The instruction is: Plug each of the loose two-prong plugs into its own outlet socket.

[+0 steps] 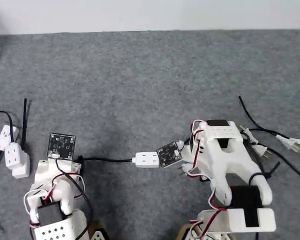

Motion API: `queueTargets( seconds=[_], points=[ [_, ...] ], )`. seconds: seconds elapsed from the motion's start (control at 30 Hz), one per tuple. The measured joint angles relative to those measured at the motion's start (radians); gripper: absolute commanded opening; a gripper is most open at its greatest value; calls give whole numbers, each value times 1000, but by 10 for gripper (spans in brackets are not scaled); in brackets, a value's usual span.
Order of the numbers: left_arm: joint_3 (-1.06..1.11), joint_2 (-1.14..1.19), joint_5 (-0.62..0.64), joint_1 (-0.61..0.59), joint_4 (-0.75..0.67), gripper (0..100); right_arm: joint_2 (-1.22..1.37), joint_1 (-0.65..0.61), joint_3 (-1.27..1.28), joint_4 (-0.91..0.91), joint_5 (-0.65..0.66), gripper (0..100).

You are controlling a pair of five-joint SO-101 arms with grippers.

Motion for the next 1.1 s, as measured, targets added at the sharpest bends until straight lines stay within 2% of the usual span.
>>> queueTargets(
  seconds=[0.17, 0.37, 0.47, 1.0, 1.1],
  points=[
    [0, 0, -2, 0, 0, 224, 3, -37, -5, -2, 0, 329],
    [31, 0, -31, 35, 0, 224, 2, -71, -20, -2, 0, 215],
    [31, 0, -40, 40, 0, 224, 2, -94, -23, -2, -14, 191],
    [31, 0, -41, 40, 2, 224, -5, -120, -6, -40, -29, 189],
    [31, 0, -41, 40, 2, 224, -5, -130, -5, -48, -29, 147]
  ],
)
